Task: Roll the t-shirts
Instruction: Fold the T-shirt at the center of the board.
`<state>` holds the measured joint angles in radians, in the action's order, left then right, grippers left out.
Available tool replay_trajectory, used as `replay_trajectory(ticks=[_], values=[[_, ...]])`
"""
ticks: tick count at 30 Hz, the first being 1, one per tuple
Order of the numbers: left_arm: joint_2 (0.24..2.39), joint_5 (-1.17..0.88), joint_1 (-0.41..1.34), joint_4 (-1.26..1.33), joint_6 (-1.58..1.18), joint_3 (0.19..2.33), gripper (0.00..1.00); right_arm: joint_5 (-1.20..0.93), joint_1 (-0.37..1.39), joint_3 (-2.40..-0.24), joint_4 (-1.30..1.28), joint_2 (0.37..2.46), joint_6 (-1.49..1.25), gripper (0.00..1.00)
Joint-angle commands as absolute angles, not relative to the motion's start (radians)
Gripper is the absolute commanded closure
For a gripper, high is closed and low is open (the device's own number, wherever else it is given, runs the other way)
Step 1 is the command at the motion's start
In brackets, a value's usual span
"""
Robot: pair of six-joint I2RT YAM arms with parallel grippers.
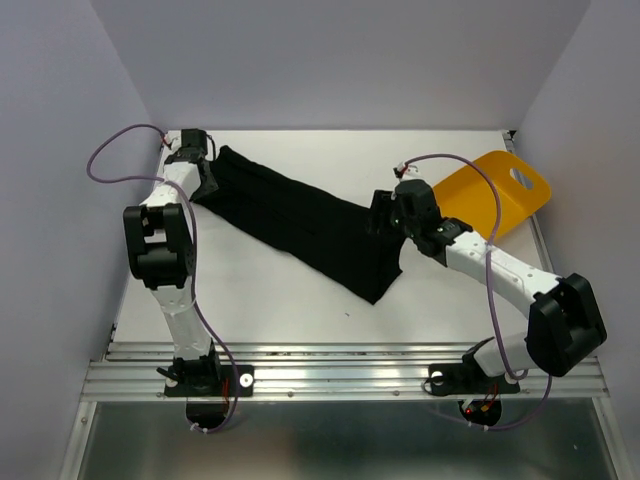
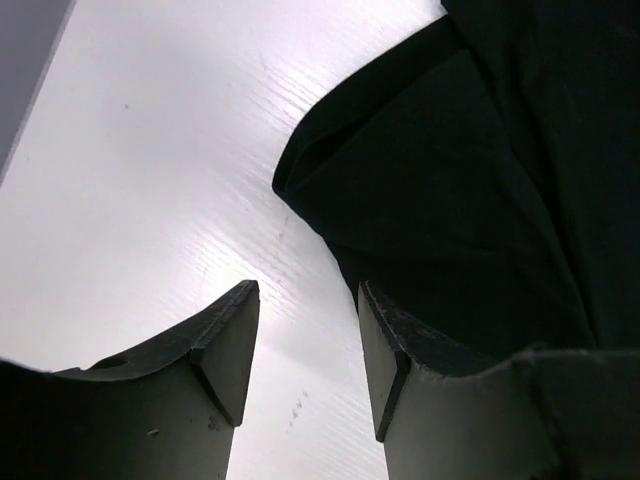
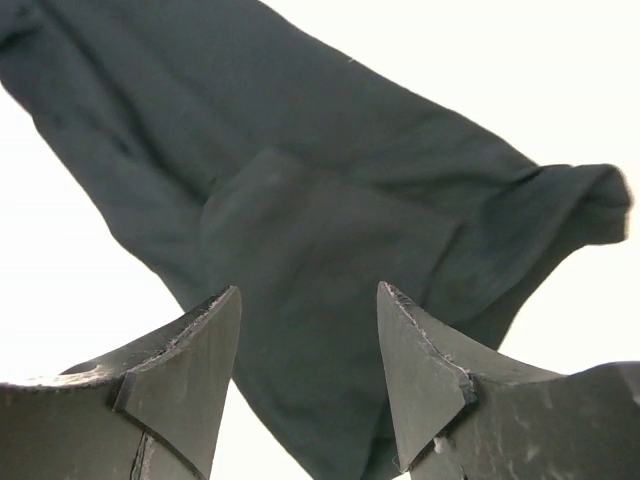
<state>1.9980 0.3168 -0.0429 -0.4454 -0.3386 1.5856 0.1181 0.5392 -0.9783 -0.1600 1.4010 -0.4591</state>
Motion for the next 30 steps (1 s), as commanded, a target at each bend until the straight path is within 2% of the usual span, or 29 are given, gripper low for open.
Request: replay_trajectory(ticks=[1, 7, 13, 17, 20, 24, 26, 28, 30], values=[[1.962, 0.298, -0.08, -0.41, -0.334, 1.58, 0.45, 0.086, 0.578, -0.936, -0.189, 1.378, -0.525, 0.38], [1.999, 0.242, -0.106, -0.384, -0.324, 1.595, 0.43, 0.08, 0.624, -0.908, -0.241, 1.361, -0.571, 0.38], [2.037, 0.218, -0.11, -0.351, -0.336, 1.592, 0.41, 0.075, 0.643, -0.747, -0.288, 1.243, -0.79, 0.37], [2.066, 0.21, -0.112, -0.341, -0.342, 1.595, 0.42, 0.087, 0.666, -0.628, -0.304, 1.16, -0.937, 0.3], [2.08, 0.207, -0.114, -0.331, -0.342, 1.597, 0.47, 0.061, 0.666, -0.549, -0.276, 1.094, -1.029, 0.25], [2.098, 0.207, -0.117, -0.33, -0.341, 1.609, 0.61, 0.009, 0.675, -0.483, -0.184, 1.118, -1.054, 0.25], [2.108, 0.209, -0.118, -0.331, -0.337, 1.614, 0.68, -0.024, 0.675, -0.454, -0.102, 1.146, -1.061, 0.28], [2.114, 0.21, -0.12, -0.331, -0.337, 1.615, 0.7, -0.043, 0.675, -0.442, -0.02, 1.201, -1.075, 0.31], [2.114, 0.207, -0.12, -0.331, -0.336, 1.617, 0.78, -0.052, 0.675, -0.426, 0.044, 1.238, -1.094, 0.36]])
